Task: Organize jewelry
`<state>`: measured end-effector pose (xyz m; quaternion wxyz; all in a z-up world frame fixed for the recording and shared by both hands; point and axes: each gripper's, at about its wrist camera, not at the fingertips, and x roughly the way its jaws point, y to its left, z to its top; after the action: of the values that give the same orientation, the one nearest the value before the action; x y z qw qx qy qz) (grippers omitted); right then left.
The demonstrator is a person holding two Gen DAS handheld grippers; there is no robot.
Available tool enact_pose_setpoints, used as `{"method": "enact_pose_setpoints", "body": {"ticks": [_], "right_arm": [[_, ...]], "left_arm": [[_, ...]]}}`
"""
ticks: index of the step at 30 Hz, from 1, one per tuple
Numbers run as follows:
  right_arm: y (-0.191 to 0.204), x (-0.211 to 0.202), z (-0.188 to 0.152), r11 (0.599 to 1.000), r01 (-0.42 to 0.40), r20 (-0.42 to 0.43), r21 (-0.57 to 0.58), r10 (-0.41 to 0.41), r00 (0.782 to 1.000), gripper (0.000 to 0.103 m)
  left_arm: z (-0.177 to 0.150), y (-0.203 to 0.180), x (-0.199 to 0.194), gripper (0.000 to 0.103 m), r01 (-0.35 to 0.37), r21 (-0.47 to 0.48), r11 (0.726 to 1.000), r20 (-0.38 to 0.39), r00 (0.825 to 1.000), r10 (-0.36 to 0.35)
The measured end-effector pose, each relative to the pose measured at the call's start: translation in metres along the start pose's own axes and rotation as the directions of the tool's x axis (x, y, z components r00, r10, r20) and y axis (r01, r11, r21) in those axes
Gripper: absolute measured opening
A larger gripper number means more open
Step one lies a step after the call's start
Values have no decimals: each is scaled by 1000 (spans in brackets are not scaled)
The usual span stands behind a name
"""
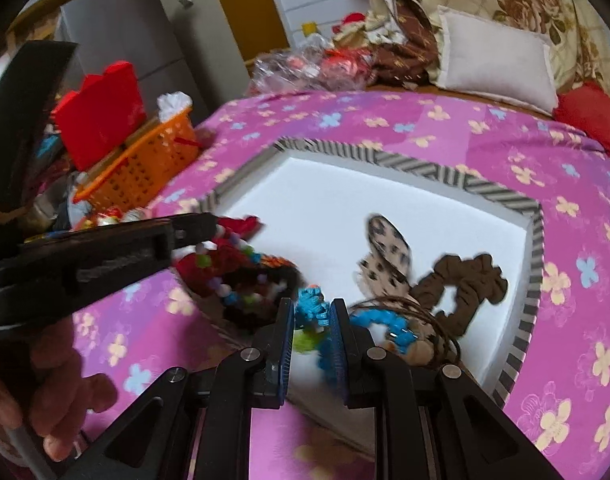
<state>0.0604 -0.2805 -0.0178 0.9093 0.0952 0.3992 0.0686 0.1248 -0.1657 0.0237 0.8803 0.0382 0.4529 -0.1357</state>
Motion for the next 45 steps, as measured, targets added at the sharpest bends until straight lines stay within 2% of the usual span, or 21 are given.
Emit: {"method": "enact_pose_setpoints", "body": {"ticks": [8,10,11,12,14,16,17,25,30,35,42,45], "right_arm": [[-14,-6,-13,999,44,-1,13,-44,999,18],[-13,-13,-16,999,49,6,9,-50,999,26],[-13,-16,-17,999,54,10,9,-54,998,39],[-13,-21,-20,998,57,20,16,-58,998,47],[-15,-28,-23,998,49,37,35,-51,998,47],[-15,-33,-27,998,47,36,45,-49,998,47],[-15,-35,-28,998,49,37,46,-50,998,47],[-8,-61,-40,996,62,68,57,-66,995,47],[1,-76,-51,993,100,96,55,-105,990,59],[7,-84,-58,990,122,103,68,-129,986,60],[17,-95,-66,984,153,108,94,-163,981,61],[23,-101,-70,982,159,119,103,-170,978,68]], "left_arm": [[-7,-3,16,8,-6,-8,1000,-35,999,6],[-10,-5,18,8,-6,-3,1000,-36,999,6],[-12,-6,18,11,-10,3,1000,-39,999,10],[-13,-7,19,14,-10,7,1000,-42,999,10],[-16,-8,19,38,-4,9,1000,-47,999,4],[-17,-7,17,51,3,3,1000,-41,999,-3],[-18,-7,16,53,3,1,1000,-37,999,-3],[-29,1,-3,57,-18,-4,1000,-15,1000,18],[-44,4,-24,59,-51,9,999,29,998,51],[-66,3,-46,59,-102,40,994,86,991,98],[-87,7,-78,59,-114,37,993,145,984,108],[-96,8,-93,59,-103,31,994,170,981,96]]}}
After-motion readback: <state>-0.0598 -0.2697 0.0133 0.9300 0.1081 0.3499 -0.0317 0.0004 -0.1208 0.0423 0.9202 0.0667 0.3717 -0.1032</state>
